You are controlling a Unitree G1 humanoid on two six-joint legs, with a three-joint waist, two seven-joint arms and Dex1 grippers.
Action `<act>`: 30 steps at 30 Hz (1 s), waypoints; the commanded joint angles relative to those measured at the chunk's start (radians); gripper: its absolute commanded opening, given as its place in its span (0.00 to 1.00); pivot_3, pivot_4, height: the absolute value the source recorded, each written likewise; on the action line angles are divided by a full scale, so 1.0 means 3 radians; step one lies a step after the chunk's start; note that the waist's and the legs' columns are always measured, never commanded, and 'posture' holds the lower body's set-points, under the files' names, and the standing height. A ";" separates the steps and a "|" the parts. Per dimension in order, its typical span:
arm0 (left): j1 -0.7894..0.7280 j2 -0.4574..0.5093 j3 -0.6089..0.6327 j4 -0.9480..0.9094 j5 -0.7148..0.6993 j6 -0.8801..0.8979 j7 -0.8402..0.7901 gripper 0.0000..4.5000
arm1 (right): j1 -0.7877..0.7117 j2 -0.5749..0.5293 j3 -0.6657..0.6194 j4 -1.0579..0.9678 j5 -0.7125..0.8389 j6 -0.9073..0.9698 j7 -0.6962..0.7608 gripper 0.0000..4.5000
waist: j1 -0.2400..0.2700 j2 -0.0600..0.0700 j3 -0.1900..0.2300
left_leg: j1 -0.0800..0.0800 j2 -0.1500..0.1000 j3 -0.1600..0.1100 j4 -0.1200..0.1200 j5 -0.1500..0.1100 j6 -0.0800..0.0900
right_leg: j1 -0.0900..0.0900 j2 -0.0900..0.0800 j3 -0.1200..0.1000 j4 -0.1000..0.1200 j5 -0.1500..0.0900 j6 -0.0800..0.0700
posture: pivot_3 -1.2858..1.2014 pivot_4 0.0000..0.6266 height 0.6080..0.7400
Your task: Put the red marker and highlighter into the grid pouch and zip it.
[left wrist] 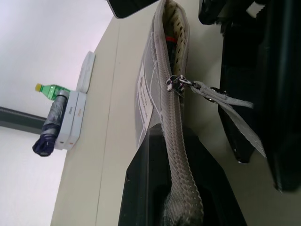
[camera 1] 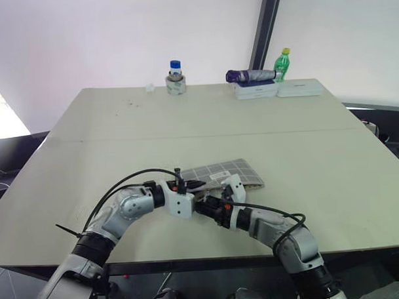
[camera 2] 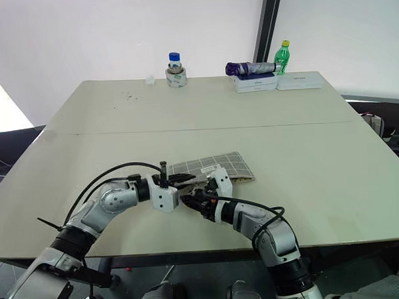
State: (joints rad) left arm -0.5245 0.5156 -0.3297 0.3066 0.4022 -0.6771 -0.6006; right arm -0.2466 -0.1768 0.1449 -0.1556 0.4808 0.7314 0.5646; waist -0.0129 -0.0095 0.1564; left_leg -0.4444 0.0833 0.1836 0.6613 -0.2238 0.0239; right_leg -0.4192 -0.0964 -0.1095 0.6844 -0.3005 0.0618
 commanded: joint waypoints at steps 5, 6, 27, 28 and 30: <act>0.0134 0.0168 0.0122 -0.0189 -0.0118 -0.0004 0.0068 0.00 | 0.0037 -0.0549 -0.0454 -0.0057 0.0065 -0.0040 0.0154 0.01 | 0.0007 0.0000 0.0000 | 0.0000 -0.0003 0.0000 0.0001 -0.0002 0.0002 | 0.0001 -0.0003 0.0001 -0.0001 0.0000 0.0000 | 0.52 0.24 1.00; 0.0166 0.0198 0.0138 -0.0196 -0.0137 0.0002 0.0071 0.00 | 0.0067 -0.0714 -0.0499 -0.0042 0.0040 -0.0062 0.0247 0.01 | 0.0007 0.0000 0.0000 | -0.0001 -0.0003 0.0000 0.0001 -0.0002 0.0003 | 0.0001 -0.0003 0.0001 -0.0001 0.0000 0.0000 | 0.52 0.24 1.00; 0.0538 0.0685 0.0525 0.0169 -0.1232 0.0088 -0.0551 1.00 | -0.0105 -0.1925 -0.0824 0.0702 -0.0304 -0.1032 0.1201 0.78 | -0.0003 0.0002 0.0003 | 0.0000 -0.0001 0.0004 0.0000 -0.0003 0.0003 | -0.0002 -0.0004 0.0001 -0.0003 0.0000 0.0000 | 0.52 0.24 1.00; 0.0572 0.0714 0.0572 0.0180 -0.1245 0.0081 -0.0542 1.00 | -0.0108 -0.1980 -0.0811 0.0695 -0.0319 -0.1048 0.1282 0.89 | -0.0005 0.0002 0.0003 | 0.0000 0.0000 0.0004 -0.0001 -0.0003 0.0003 | -0.0003 -0.0004 0.0002 -0.0003 0.0000 0.0000 | 0.52 0.24 1.00; 0.0703 0.0768 0.0703 0.0144 -0.1369 0.0119 -0.0537 1.00 | -0.0100 -0.2114 -0.0785 0.0686 -0.0384 -0.1204 0.1476 0.99 | -0.0005 0.0006 0.0005 | 0.0000 0.0000 0.0004 -0.0002 -0.0003 0.0003 | -0.0004 -0.0005 0.0002 -0.0003 0.0000 0.0000 | 0.52 0.24 1.00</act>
State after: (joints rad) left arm -0.3259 0.7323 -0.1667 0.3663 0.0363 -0.6414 -0.7624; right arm -0.2595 -0.7821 -0.0818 0.0829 0.3753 0.4193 0.9649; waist -0.0144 -0.0078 0.1578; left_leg -0.4443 0.0833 0.1850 0.6606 -0.2247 0.0246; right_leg -0.4206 -0.0983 -0.1090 0.6835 -0.3006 0.0618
